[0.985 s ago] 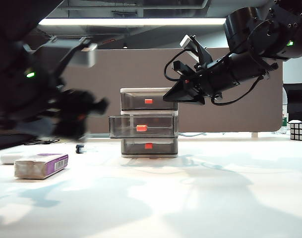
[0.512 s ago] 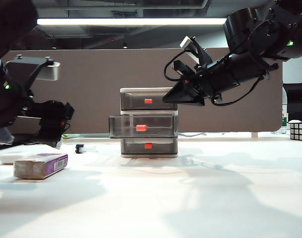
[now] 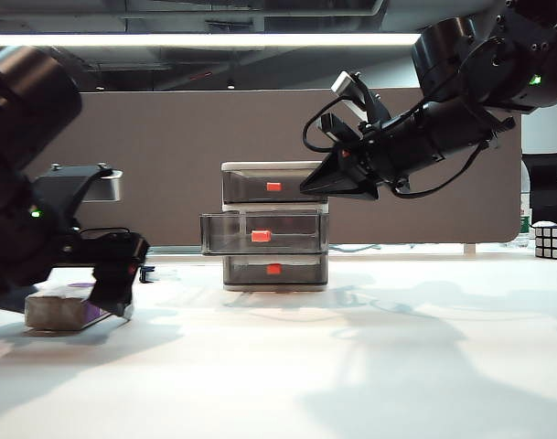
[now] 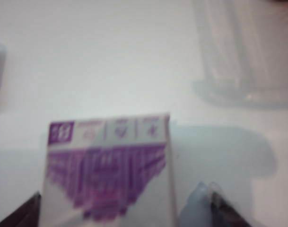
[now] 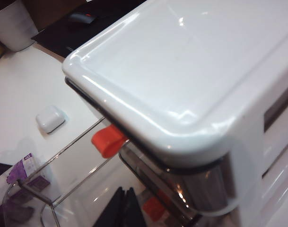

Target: Open the second layer of the drawer on the table, pick up a pack of napkins on the table and put it in, and finally close the drawer.

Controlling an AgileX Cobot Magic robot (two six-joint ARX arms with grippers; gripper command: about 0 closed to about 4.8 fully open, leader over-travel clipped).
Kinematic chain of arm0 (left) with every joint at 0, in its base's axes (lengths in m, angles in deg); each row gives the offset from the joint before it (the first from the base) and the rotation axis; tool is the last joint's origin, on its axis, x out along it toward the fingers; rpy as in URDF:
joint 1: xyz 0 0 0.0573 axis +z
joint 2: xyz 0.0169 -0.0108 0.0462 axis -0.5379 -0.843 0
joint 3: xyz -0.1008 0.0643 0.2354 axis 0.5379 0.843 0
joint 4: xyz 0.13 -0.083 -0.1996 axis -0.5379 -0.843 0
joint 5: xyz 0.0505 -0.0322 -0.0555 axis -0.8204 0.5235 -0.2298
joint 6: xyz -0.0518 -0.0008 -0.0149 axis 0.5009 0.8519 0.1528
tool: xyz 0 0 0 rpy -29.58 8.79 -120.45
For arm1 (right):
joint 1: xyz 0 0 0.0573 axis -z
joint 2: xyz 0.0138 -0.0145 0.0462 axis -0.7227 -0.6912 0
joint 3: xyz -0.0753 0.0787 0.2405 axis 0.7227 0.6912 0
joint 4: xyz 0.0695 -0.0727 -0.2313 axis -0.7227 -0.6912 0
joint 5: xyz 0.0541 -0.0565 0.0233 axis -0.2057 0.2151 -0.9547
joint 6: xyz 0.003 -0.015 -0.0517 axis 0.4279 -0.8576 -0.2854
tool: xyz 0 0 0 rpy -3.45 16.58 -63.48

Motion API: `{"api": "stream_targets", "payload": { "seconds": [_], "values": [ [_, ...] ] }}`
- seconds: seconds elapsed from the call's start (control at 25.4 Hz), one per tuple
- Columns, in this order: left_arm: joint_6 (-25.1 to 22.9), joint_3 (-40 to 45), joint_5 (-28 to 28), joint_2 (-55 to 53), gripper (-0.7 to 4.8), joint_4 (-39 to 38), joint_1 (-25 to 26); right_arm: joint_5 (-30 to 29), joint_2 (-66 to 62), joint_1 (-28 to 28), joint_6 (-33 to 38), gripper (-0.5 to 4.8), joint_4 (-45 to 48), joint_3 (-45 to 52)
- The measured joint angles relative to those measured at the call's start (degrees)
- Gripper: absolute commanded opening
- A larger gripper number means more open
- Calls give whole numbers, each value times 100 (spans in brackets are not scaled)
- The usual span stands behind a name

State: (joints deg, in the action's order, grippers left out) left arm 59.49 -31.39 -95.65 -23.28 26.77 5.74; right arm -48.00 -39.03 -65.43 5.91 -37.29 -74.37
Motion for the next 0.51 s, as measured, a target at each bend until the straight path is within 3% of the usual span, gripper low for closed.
{"api": "stream_targets", "payload": {
  "seconds": [0.16,0.32,0.51],
  "values": [
    [-2,-173,-2,-258,465,131,2,2,0,2,0,-5,-48,0],
    [-4,-273,0,-363,421,162,2,0,0,-4,0,-5,-81,0],
    [-2,-275,0,-341,421,68,2,0,0,-4,0,-5,-74,0]
  ]
}}
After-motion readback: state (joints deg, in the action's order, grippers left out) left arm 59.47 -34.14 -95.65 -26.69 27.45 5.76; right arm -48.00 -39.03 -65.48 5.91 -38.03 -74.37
